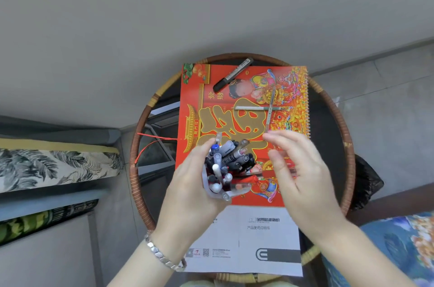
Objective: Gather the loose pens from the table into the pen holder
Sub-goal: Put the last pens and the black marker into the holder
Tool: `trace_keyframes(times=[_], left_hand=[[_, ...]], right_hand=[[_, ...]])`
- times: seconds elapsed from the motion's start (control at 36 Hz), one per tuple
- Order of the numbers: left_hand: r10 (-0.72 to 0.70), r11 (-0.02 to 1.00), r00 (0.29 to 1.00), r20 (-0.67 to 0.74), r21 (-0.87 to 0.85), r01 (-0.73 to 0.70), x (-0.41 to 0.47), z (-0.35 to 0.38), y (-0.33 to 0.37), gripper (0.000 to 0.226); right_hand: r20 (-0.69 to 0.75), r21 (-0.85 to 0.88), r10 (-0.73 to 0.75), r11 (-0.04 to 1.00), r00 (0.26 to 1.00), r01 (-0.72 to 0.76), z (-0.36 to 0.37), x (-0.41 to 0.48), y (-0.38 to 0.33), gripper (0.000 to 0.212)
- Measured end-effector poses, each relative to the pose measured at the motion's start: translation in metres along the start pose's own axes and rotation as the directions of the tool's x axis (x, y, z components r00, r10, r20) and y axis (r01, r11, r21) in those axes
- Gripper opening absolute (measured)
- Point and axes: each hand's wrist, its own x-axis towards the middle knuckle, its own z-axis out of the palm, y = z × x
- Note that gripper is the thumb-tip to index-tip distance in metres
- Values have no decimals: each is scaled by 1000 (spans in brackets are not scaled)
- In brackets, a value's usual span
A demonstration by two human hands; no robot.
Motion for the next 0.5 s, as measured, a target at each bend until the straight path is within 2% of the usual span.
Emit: trace_keyframes(times=[0.06,0.14,0.19,0.25,0.31,0.36,0.44,0.5], left_hand=[[45,993,999,20,107,-47,0,1,0,92],[85,974,995,41,208,-92,1,4,3,93],[90,982,996,23,167,-93,2,6,6,92],[30,999,999,-11,45,-30,6,6,6,90],[25,1000,1000,-19,18,-25,9,6,3,91],[61,995,998,-6,84,-60,10,4,5,92],[83,987,996,29,135,-86,12,5,6,95],[73,990,996,53,120,-79,14,7,10,94]], right_hand=[[49,34,-5,999,999,3,5,2,-2,38],[248,91,-13,996,969,-10,15,10,-8,47],[344,51,7,998,939,-26,23,14,-7,59],[412,-62,43,998,910,-19,28,15,-6,79],[451,-170,86,985,889,-9,27,12,-3,87],[476,-245,126,969,870,-7,24,7,-3,82],[419,-240,182,967,890,-84,20,8,2,80],[392,-177,206,973,897,-146,21,17,5,84]])
